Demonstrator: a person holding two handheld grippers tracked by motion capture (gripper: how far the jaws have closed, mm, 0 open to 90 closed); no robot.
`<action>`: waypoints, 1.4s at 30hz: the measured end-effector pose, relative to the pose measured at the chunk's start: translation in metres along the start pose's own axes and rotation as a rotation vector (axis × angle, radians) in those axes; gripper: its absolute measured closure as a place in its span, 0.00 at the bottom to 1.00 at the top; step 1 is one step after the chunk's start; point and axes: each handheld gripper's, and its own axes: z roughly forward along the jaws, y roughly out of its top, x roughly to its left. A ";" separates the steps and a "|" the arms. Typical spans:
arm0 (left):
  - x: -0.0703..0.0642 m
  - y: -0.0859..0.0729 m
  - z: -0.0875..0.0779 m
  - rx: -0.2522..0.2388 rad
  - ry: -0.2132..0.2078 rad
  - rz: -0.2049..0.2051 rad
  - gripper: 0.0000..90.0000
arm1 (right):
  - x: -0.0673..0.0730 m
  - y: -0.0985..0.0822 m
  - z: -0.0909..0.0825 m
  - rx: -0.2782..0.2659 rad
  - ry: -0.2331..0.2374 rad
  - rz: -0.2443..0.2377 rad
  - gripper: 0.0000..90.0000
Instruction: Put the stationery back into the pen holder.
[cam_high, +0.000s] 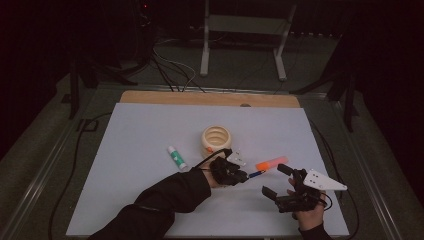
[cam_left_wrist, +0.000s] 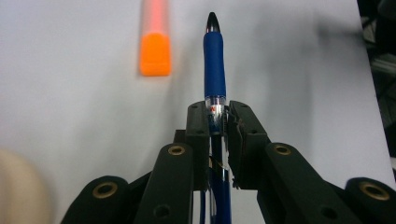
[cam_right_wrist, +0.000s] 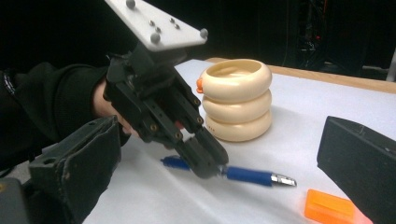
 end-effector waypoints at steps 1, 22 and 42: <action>0.001 0.000 -0.002 -0.008 -0.003 -0.013 0.89 | 0.000 0.000 0.000 0.001 0.001 0.003 0.00; -0.003 -0.018 -0.045 -0.123 0.017 -0.072 0.89 | 0.002 -0.003 0.006 0.026 0.007 0.008 0.00; -0.004 -0.042 -0.082 -0.260 0.090 -0.138 0.89 | 0.008 0.005 0.017 0.046 0.021 0.052 0.00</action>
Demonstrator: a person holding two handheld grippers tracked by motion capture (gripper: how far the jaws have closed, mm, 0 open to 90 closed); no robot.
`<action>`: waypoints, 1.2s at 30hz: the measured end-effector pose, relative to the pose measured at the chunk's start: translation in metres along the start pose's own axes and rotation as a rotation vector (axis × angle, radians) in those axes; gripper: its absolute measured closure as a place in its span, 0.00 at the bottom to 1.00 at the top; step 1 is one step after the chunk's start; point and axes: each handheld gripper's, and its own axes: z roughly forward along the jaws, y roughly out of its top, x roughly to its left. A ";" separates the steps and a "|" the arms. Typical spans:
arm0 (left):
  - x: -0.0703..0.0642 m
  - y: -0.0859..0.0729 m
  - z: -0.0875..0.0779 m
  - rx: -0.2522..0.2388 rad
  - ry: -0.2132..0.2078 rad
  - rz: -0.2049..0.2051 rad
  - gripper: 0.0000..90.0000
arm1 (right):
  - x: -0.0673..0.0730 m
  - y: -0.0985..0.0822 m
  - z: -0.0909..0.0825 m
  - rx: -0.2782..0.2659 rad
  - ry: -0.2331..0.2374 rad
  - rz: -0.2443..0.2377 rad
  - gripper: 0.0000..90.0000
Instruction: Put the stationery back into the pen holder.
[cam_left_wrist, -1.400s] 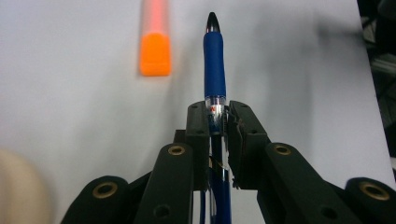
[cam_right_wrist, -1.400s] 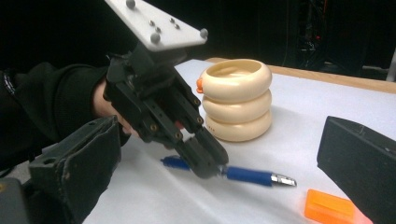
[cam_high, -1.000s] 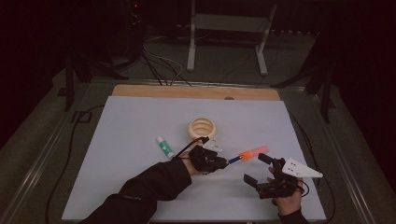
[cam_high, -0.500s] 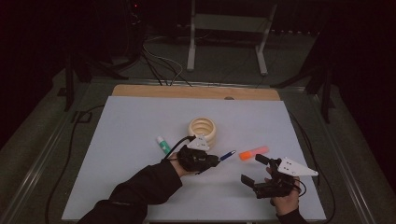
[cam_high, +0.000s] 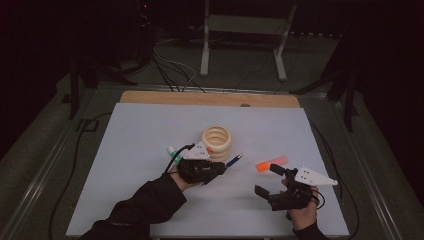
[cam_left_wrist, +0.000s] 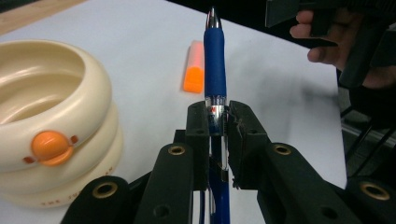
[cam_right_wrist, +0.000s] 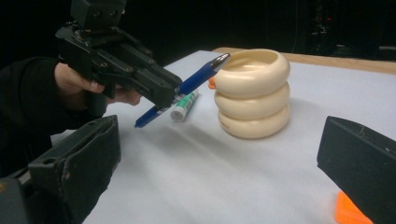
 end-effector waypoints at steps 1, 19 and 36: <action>0.000 -0.001 -0.002 -0.008 0.007 -0.005 0.89 | 0.001 0.001 0.001 -0.002 0.000 -0.001 0.00; -0.005 -0.026 -0.022 -0.139 0.063 -0.061 0.89 | 0.012 0.018 0.031 0.075 0.047 0.024 0.00; -0.013 -0.038 -0.037 -0.260 0.087 -0.083 0.89 | 0.022 0.047 0.063 0.073 0.094 0.070 0.00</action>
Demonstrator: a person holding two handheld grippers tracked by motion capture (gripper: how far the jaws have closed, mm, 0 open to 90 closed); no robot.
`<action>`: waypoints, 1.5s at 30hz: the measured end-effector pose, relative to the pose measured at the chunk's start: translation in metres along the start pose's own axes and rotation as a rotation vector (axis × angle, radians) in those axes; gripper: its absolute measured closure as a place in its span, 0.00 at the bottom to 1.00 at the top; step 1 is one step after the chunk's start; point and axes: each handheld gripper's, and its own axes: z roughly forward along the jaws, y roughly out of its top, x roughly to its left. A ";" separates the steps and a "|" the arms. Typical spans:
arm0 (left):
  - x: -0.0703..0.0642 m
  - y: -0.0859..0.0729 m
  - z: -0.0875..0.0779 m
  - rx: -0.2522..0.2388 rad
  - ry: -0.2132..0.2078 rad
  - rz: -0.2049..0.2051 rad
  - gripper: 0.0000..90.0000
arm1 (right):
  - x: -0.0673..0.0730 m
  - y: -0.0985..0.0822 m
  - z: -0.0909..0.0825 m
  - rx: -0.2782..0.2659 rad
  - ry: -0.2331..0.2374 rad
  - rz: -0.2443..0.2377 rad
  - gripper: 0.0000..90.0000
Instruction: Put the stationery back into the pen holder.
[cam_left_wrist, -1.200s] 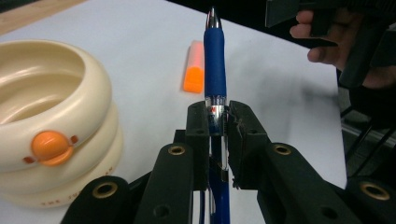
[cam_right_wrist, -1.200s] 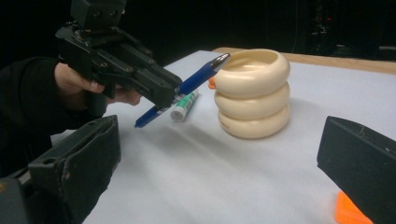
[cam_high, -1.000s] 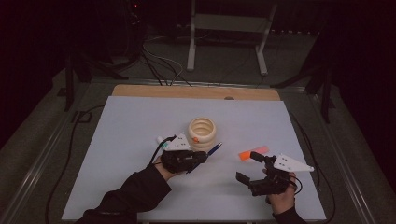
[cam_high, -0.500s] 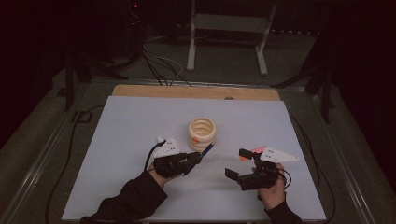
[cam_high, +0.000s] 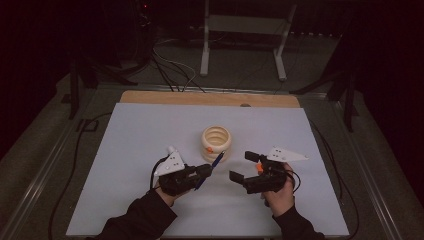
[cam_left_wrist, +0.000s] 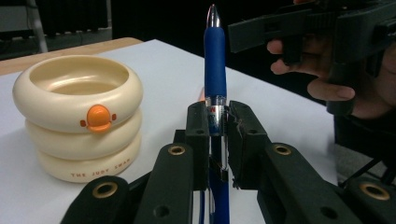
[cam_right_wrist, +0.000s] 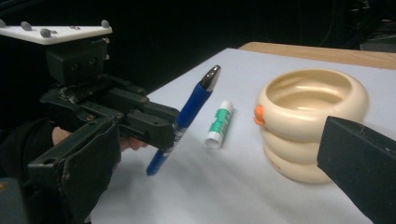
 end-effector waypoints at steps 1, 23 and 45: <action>0.000 0.000 -0.001 -0.009 0.001 0.001 0.89 | 0.000 0.002 0.001 0.001 0.003 -0.003 0.00; 0.001 -0.003 -0.005 -0.104 -0.012 -0.040 0.89 | 0.004 0.017 0.041 -0.003 0.084 0.302 0.46; 0.005 -0.006 -0.001 -0.080 -0.014 -0.061 0.89 | 0.001 0.014 0.053 0.017 0.099 0.337 0.88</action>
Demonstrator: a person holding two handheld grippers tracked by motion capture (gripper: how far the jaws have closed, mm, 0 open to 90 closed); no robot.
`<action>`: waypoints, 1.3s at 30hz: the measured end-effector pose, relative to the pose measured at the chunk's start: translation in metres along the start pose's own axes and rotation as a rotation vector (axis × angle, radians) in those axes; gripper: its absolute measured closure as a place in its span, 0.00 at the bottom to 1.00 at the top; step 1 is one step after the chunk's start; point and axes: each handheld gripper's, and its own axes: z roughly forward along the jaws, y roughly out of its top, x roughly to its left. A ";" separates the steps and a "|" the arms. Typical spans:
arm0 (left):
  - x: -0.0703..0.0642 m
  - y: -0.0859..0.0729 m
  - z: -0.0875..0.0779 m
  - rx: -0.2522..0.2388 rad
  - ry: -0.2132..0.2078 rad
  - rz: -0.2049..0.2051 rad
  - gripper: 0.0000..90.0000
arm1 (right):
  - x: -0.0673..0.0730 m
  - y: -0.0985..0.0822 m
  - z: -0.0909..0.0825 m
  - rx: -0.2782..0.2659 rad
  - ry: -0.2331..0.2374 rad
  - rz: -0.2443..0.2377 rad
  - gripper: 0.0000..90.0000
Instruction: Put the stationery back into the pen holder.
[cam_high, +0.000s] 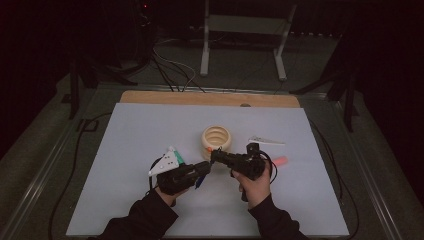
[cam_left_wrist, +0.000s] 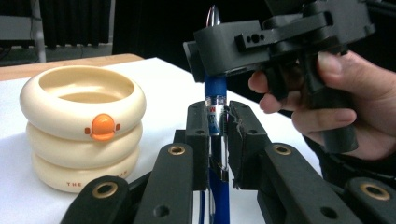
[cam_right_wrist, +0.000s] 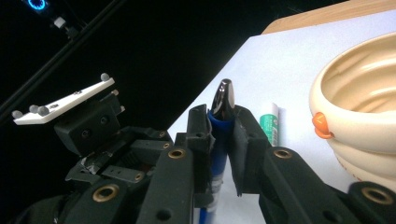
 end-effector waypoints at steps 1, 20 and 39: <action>0.000 0.000 0.000 0.005 0.001 0.002 0.89 | 0.000 0.000 0.000 0.000 0.000 0.000 0.88; -0.006 0.000 0.008 0.107 -0.008 0.010 0.40 | 0.009 0.013 -0.009 0.008 -0.043 -0.117 0.89; -0.010 -0.003 0.014 0.171 0.008 0.044 0.08 | 0.015 0.046 -0.027 -0.045 -0.118 -0.223 0.89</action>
